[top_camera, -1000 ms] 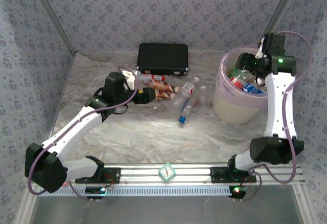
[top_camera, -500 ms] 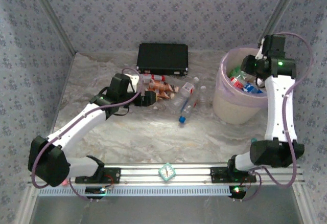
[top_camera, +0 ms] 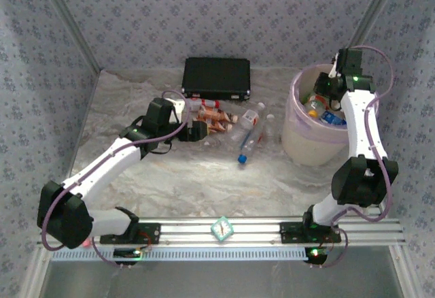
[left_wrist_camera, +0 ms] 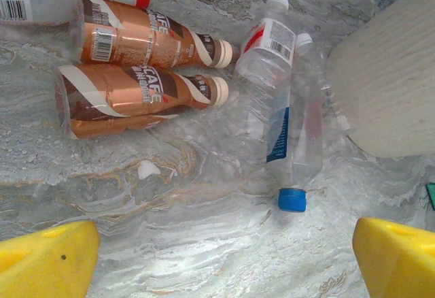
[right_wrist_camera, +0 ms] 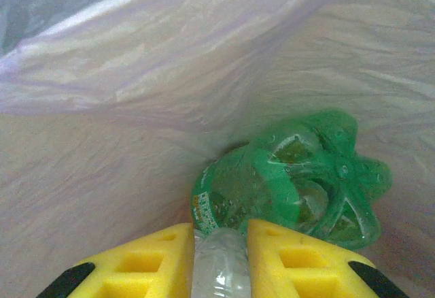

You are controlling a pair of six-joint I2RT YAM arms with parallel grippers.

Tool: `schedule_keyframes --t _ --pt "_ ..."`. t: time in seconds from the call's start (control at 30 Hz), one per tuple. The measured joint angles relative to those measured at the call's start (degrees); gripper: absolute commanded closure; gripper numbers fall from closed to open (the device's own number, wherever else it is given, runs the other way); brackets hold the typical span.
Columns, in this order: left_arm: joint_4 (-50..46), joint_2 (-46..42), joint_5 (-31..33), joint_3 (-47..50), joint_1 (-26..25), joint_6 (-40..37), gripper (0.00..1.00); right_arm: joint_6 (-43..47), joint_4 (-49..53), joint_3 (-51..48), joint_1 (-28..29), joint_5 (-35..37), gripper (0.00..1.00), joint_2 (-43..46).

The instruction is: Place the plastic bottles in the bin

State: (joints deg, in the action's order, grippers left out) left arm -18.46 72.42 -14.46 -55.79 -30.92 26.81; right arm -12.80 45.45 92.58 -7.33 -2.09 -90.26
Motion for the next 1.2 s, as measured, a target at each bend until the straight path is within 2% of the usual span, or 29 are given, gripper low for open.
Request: schedule_keyframes --t 0.1,0.3,0.4,0.53,0.67,0.77,0.97,1.2 --pt "0.00 0.02 0.17 0.00 0.00 0.00 0.03 0.22 2.80 0.70 0.00 0.55 0.62 1.36" --pt "-0.48 1.97 1.05 -1.22 -0.96 -0.02 0.01 0.42 10.25 3.82 0.37 0.74 0.40 8.15" --pt "-1.84 4.96 2.89 -4.00 -2.91 -0.76 0.00 0.31 11.85 5.09 0.35 -0.57 0.31 12.11" --pt "-3.80 10.45 6.91 -9.05 -8.09 -2.49 0.01 -0.17 13.31 4.85 0.37 -4.50 0.23 16.83" --pt "-4.81 16.57 10.40 -13.29 -13.22 -4.22 0.06 -1.20 13.25 2.62 0.37 -10.19 0.22 20.37" --pt "-4.92 22.45 12.41 -16.72 -15.13 -5.40 0.10 -2.19 13.09 0.79 0.68 -14.67 0.22 22.40" --pt "-4.98 33.70 13.99 -23.43 -15.63 -7.76 0.08 -3.80 13.09 0.11 1.11 -19.98 0.22 26.29" --pt "-5.46 40.63 14.05 -28.44 -16.09 -9.55 0.09 -4.33 13.94 0.90 1.09 -21.11 0.24 30.03"
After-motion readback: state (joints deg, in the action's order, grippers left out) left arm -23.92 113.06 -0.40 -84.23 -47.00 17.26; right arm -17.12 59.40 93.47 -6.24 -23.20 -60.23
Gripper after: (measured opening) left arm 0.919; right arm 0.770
